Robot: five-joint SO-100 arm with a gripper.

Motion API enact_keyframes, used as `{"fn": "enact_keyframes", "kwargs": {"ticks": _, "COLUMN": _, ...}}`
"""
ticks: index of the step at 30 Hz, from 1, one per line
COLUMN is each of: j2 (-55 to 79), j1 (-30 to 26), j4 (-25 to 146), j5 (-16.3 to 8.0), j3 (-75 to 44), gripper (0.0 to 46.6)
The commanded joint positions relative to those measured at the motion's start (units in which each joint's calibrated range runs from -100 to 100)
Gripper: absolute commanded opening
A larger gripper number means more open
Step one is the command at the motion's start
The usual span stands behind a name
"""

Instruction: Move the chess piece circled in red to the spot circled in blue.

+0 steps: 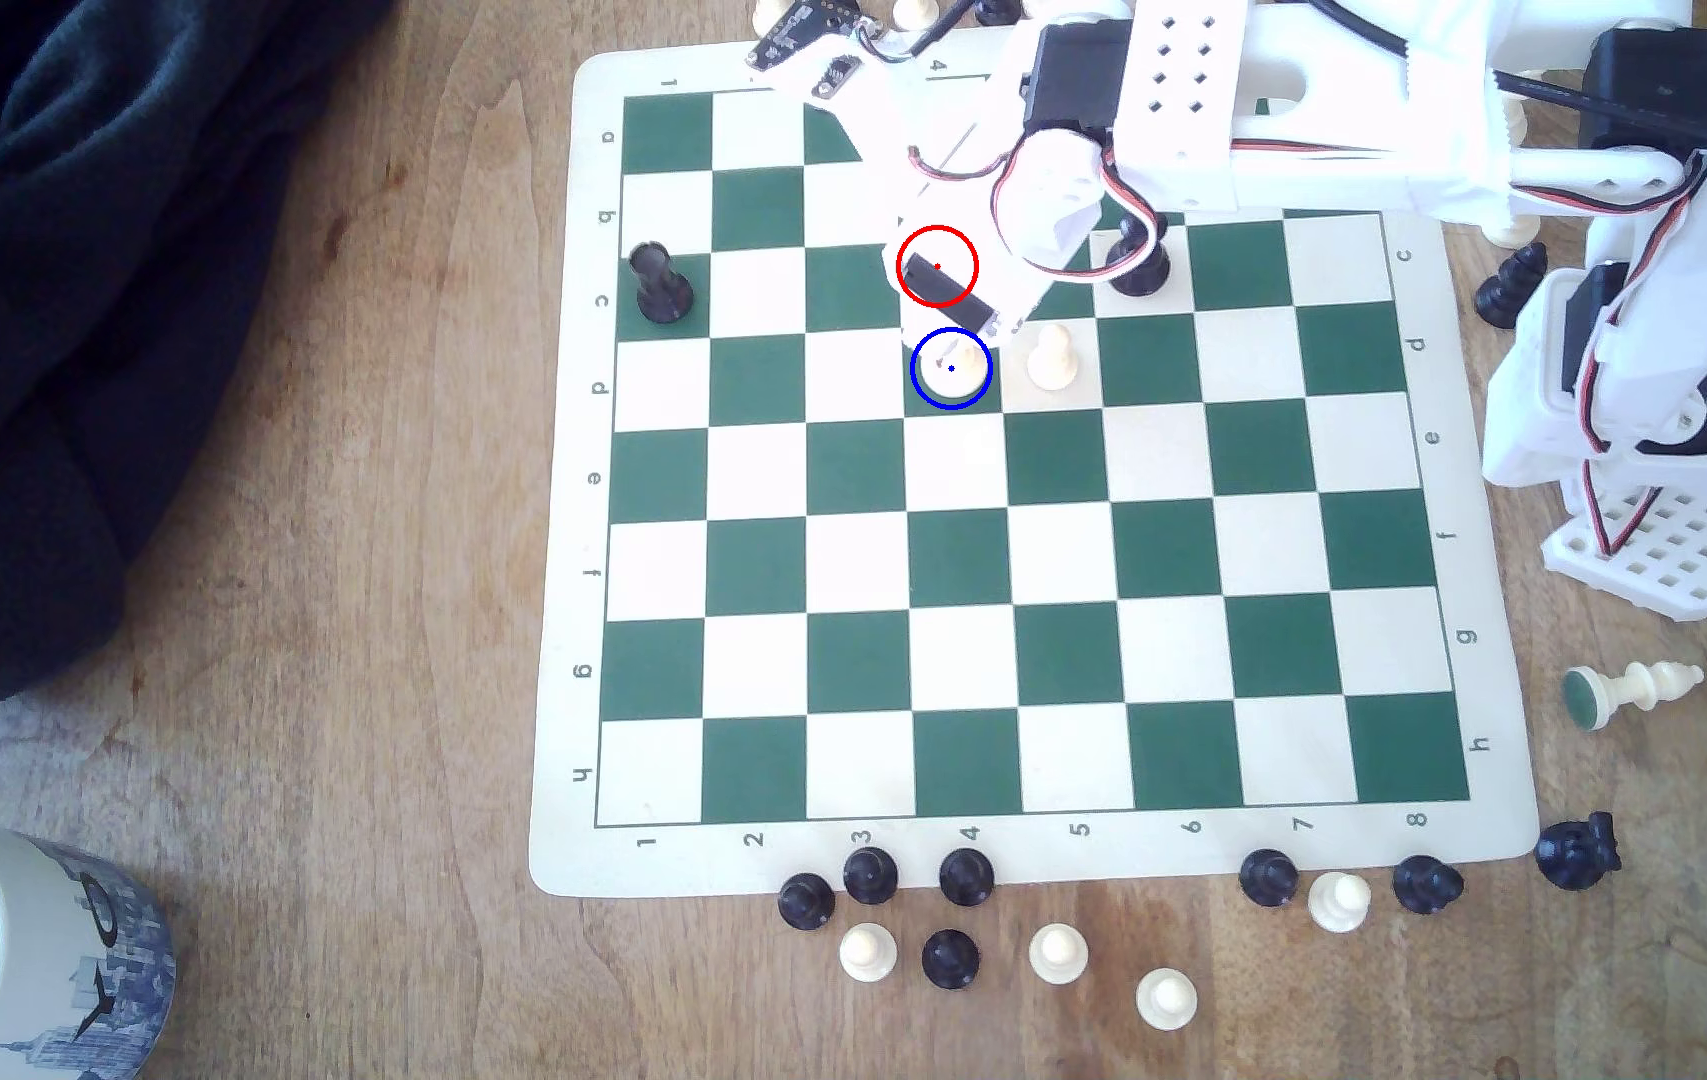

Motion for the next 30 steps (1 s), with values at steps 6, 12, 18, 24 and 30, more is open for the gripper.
{"fn": "enact_keyframes", "kwargs": {"ticks": 6, "j2": -4.88, "j1": 0.35, "j4": 1.54, "j5": -0.10, "j3": -0.72, "gripper": 15.8}}
{"fn": "enact_keyframes", "kwargs": {"ticks": 12, "j2": -11.16, "j1": 0.97, "j4": 6.86, "j5": 0.24, "j3": -0.72, "gripper": 16.8}}
{"fn": "enact_keyframes", "kwargs": {"ticks": 18, "j2": -19.65, "j1": 0.19, "j4": 9.32, "j5": 0.29, "j3": 3.99, "gripper": 16.6}}
{"fn": "enact_keyframes", "kwargs": {"ticks": 24, "j2": -43.25, "j1": -2.86, "j4": -3.54, "j5": 6.20, "j3": 30.46, "gripper": 19.7}}
{"fn": "enact_keyframes", "kwargs": {"ticks": 30, "j2": -53.95, "j1": -1.38, "j4": -19.02, "j5": 6.98, "j3": 40.62, "gripper": 11.7}}
